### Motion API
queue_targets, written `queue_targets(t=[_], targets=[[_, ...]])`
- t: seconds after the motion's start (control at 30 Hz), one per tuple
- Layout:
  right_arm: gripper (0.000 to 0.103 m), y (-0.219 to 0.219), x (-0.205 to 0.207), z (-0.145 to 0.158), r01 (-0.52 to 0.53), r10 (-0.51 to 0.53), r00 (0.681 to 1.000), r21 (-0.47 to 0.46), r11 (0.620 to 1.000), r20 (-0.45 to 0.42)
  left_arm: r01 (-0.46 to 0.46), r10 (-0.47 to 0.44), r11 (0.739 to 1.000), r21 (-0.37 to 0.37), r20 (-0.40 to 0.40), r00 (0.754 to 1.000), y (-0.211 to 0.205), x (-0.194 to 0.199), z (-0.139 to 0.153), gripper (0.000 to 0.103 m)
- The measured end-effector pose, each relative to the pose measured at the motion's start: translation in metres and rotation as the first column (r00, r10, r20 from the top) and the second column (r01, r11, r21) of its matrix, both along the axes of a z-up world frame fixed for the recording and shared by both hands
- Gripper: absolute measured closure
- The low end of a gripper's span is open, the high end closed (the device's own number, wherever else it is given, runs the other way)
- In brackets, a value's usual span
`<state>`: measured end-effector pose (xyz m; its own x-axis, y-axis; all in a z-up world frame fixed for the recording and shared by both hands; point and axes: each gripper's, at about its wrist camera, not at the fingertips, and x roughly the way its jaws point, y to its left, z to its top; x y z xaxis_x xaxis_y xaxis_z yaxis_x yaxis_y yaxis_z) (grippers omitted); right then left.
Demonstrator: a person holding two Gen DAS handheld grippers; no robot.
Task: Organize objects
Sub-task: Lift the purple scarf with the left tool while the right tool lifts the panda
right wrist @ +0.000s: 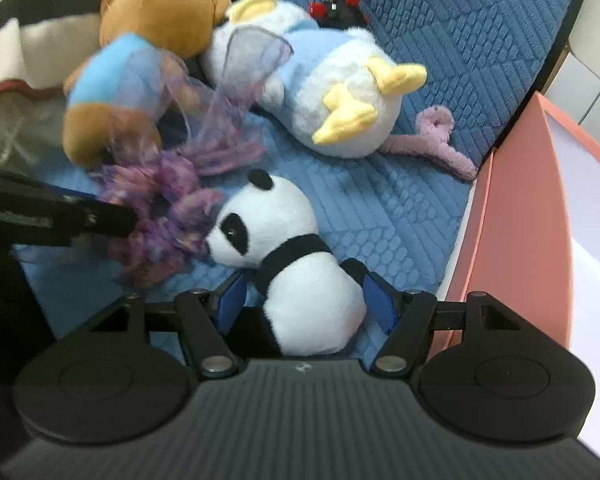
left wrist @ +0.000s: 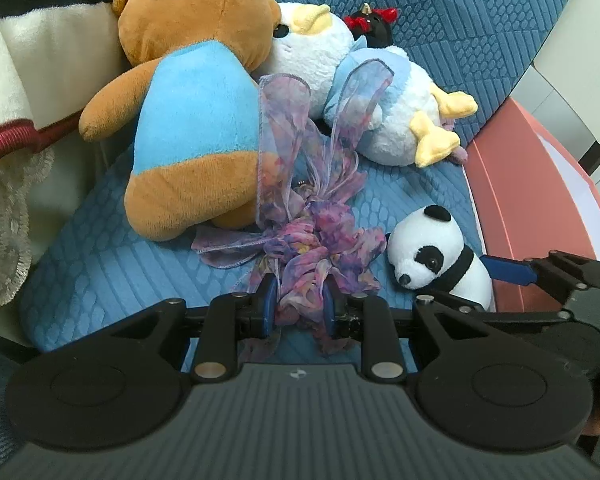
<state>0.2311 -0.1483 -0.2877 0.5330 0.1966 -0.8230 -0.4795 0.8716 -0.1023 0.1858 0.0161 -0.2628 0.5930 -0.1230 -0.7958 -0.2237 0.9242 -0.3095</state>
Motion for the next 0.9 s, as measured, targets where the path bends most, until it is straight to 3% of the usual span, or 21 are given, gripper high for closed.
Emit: queue_targets(t=[0.1, 0.27, 0.53, 0.73, 0.9], targets=[[0.035, 0.001, 0.004, -0.001, 0.020, -0.020, 1.000, 0.008, 1.000, 0.005, -0.003, 0.003, 1.000, -0.007, 0.000, 1.000, 0.002, 0.000, 0.000, 0.075], [0.044, 0.003, 0.004, 0.002, 0.054, -0.054, 0.998, 0.025, 0.998, -0.011, -0.003, 0.003, 1.000, -0.017, 0.001, 1.000, 0.004, 0.000, -0.001, 0.075], [0.044, 0.003, -0.011, 0.013, 0.141, -0.142, 0.990, 0.080, 0.987, 0.005, 0.000, 0.000, 0.999, -0.033, 0.008, 1.000, -0.002, -0.004, 0.000, 0.075], [0.044, -0.010, -0.012, 0.004, 0.324, -0.324, 0.946, 0.130, 0.937, -0.027, 0.003, -0.002, 0.998, -0.056, 0.014, 1.000, -0.004, -0.008, 0.002, 0.075], [0.044, -0.007, -0.026, 0.010, 0.341, -0.342, 0.939, 0.136, 0.930, -0.017, 0.006, -0.005, 0.997, -0.080, 0.017, 1.000, -0.003, -0.015, 0.004, 0.075]])
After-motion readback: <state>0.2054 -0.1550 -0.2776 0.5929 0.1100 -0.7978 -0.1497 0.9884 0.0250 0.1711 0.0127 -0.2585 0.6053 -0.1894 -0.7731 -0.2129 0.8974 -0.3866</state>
